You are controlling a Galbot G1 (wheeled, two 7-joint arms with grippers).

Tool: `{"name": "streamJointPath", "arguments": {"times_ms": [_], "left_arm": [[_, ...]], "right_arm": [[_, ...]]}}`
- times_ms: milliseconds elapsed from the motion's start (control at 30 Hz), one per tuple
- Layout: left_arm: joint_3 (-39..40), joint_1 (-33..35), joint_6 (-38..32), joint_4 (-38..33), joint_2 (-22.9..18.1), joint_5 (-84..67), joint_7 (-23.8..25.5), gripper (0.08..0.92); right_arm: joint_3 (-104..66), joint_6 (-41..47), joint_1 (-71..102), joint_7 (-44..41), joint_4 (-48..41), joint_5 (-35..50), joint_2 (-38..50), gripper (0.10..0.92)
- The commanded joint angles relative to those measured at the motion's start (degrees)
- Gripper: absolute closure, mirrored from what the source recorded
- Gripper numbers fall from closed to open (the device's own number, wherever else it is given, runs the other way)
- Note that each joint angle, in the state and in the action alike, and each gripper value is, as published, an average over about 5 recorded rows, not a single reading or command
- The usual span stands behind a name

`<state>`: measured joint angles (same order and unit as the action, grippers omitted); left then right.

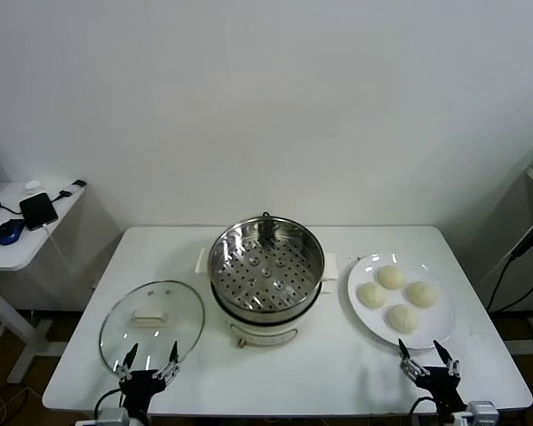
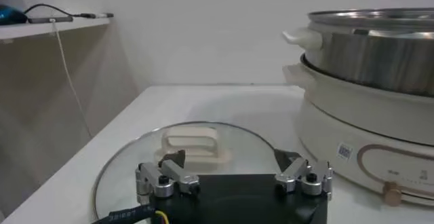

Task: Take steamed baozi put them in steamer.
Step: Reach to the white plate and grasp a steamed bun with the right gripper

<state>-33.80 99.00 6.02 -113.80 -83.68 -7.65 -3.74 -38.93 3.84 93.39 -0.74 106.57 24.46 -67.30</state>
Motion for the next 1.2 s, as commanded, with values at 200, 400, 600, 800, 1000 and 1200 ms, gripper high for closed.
{"name": "streamJointPath", "arguments": {"times_ms": [200, 400, 600, 800, 1000, 1200], "left_arm": [[0.9, -0.3, -0.3, 0.1, 0.6, -0.7, 0.0, 0.177], [1.2, -0.6, -1.0, 0.7, 0.8, -0.8, -0.1, 0.177], [1.2, -0.8, -1.7, 1.5, 0.9, -0.8, 0.0, 0.177], [1.3, -1.1, -2.2, 2.1, 0.7, -0.5, 0.1, 0.177], [1.3, -1.6, -3.0, 3.7, 0.7, -0.5, 0.1, 0.177], [1.3, -1.7, -3.5, 4.5, 0.5, -0.5, 0.2, 0.177]], "right_arm": [[6.3, 15.2, -31.8, -2.9, -10.4, -4.3, 18.2, 0.203], [25.0, 17.9, -52.1, -21.0, -22.8, -6.4, 35.7, 0.203], [55.4, 5.5, -78.0, -49.6, -34.8, -13.6, 45.3, 0.203], [89.7, -11.1, -108.9, -71.1, -47.5, -21.6, 40.0, 0.203], [107.8, -13.6, -120.8, -76.2, -59.0, -21.9, 28.3, 0.203], [108.3, -12.3, -116.4, -72.9, -67.6, -22.2, 20.0, 0.203]]}}
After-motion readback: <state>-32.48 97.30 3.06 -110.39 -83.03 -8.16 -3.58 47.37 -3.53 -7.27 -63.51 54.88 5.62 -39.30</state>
